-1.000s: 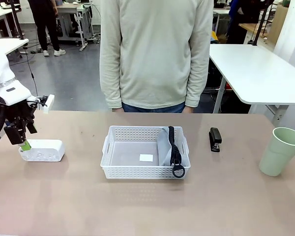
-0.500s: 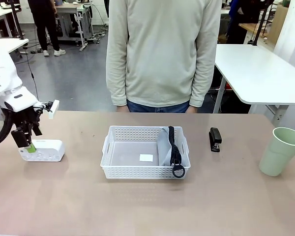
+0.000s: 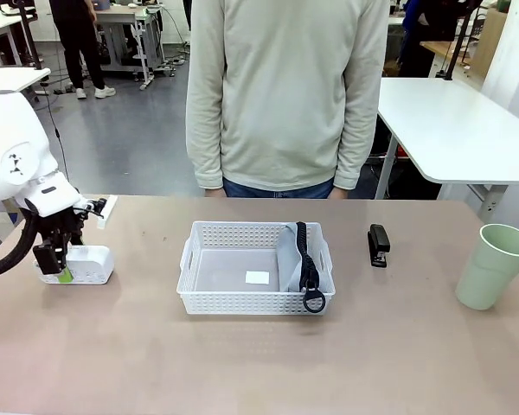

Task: Efficiently arrange items inside the basket to fit them all.
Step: Pick up the Digital clock and place it inside the Organizing basket.

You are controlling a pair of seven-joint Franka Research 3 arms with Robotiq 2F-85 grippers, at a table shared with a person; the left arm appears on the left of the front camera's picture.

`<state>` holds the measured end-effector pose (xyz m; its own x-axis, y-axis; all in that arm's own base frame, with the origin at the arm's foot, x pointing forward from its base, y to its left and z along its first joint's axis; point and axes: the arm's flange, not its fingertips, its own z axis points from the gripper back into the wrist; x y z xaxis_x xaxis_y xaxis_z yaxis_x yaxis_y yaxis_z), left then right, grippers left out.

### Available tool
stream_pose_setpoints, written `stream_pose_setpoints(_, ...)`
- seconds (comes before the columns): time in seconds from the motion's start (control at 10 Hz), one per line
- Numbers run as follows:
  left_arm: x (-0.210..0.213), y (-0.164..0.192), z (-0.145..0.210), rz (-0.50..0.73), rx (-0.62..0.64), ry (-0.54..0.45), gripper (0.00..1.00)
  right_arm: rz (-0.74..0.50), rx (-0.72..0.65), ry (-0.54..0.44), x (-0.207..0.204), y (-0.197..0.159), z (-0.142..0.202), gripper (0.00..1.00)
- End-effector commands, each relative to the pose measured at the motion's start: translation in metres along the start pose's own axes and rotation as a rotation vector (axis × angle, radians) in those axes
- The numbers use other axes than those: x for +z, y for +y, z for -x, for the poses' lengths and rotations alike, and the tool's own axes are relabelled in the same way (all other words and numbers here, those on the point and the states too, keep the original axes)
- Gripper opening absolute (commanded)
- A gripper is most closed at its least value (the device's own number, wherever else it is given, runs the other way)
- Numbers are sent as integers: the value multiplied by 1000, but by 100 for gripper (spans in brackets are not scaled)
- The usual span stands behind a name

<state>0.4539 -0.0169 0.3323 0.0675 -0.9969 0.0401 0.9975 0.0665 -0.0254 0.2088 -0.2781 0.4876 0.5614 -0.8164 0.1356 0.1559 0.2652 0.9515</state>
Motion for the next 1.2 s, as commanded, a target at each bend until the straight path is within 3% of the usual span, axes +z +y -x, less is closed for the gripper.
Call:
stream_pose_setpoints(0.0, -7, 10, 3, 26, -20, 23, 100, -28, 26, -10, -1, 0, -2, 100)
stream_pose_setpoints(0.6, -23, 17, -1, 57, -34, 54, 100, -28, 26, -10, -1, 0, -2, 100)
stream_pose_setpoints(0.7, -24, 17, -4, 46, -34, 68, 80, -28, 26, -10, -1, 0, -2, 100)
stream_pose_setpoints(0.8, -24, 17, -5, 38, -25, 81, 40, -28, 26, -10, -1, 0, -2, 100)
stream_pose_setpoints(1.0, -23, 17, -4, 36, -29, 80, 0, -28, 26, -10, -1, 0, -2, 100)
stream_pose_setpoints(1.1, -23, 17, -3, 33, -25, 79, 0, -28, 26, -10, -1, 0, -2, 100)
